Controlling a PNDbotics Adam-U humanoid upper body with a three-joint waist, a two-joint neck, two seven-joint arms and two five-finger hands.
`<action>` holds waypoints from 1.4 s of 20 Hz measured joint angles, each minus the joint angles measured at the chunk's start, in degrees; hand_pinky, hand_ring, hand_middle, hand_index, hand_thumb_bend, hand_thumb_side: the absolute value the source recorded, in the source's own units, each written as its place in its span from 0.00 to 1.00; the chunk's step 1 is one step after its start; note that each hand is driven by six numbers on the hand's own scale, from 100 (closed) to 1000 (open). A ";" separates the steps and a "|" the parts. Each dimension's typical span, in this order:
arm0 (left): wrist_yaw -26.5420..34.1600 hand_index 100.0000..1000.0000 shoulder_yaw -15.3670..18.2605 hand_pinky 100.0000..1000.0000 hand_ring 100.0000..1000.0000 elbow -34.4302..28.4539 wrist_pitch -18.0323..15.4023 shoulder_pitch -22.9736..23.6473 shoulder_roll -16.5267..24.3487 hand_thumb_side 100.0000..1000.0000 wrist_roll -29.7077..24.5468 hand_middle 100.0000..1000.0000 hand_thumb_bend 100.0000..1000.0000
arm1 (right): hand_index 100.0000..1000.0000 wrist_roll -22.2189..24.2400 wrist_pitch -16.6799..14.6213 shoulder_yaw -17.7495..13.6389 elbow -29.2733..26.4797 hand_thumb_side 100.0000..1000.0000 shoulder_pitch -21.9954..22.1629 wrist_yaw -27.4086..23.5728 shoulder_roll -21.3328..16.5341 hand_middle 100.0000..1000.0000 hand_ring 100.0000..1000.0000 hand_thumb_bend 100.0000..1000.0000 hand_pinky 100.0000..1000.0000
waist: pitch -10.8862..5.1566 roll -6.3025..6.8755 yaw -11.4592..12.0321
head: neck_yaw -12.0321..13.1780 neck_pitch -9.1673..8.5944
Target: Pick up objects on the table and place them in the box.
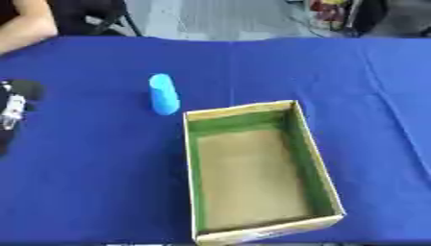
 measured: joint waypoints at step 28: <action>-5.85 0.77 -0.10 0.64 0.78 -0.11 -1.10 -0.15 -0.01 0.65 -6.40 0.75 1.00 | 0.94 -0.09 0.10 0.00 0.00 0.82 0.00 0.02 0.00 0.85 0.72 0.00 0.81 | -0.05 0.01 -0.11 | -0.02 0.02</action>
